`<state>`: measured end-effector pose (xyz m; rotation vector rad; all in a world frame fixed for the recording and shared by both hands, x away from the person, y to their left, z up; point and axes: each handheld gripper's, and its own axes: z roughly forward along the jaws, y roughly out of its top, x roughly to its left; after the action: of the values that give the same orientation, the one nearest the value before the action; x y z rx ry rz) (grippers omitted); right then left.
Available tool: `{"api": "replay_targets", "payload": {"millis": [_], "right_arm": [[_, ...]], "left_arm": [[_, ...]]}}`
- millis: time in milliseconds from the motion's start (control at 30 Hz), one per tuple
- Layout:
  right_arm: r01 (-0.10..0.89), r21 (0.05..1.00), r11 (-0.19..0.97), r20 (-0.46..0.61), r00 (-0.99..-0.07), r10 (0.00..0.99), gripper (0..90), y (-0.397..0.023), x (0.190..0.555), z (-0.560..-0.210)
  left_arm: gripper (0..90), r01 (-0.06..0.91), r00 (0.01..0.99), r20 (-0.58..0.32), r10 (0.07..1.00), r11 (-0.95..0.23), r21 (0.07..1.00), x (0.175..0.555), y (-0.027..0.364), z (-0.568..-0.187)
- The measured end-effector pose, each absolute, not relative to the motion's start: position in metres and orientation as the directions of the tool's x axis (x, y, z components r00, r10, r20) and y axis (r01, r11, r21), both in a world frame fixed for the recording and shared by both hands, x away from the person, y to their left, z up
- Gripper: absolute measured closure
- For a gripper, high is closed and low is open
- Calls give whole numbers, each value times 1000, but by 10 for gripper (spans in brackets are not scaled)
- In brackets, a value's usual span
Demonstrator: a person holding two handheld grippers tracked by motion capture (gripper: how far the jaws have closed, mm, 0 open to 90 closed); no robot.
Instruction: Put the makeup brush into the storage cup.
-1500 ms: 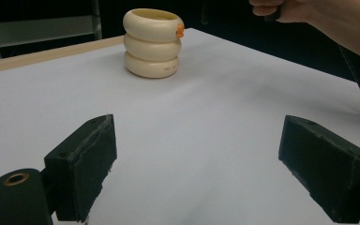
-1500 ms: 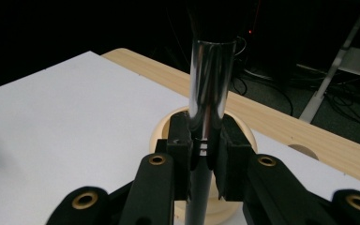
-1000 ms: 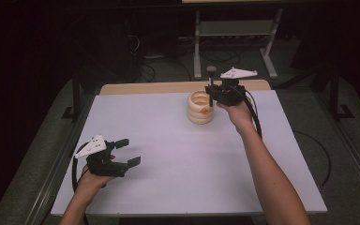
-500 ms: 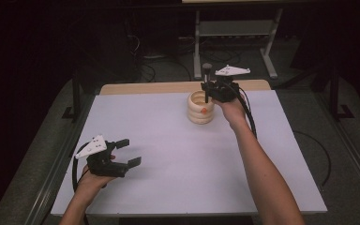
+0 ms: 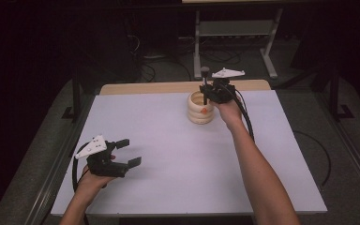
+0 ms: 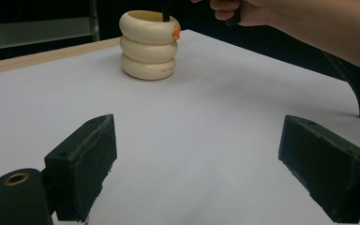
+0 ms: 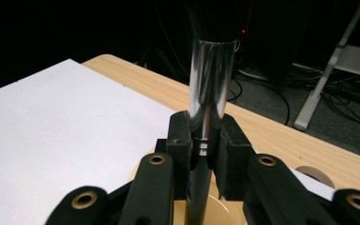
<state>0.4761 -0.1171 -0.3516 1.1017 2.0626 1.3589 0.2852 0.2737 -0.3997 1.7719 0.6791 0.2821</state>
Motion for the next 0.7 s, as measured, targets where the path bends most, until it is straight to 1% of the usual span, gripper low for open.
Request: {"api": "replay_targets", "payload": {"millis": [700], "right_arm": [[417,877,240,63,-594,802,753,-110,483,-368]], "left_arm": [[118,307,802,-158,576,-170,936,285,273,-400]]}}
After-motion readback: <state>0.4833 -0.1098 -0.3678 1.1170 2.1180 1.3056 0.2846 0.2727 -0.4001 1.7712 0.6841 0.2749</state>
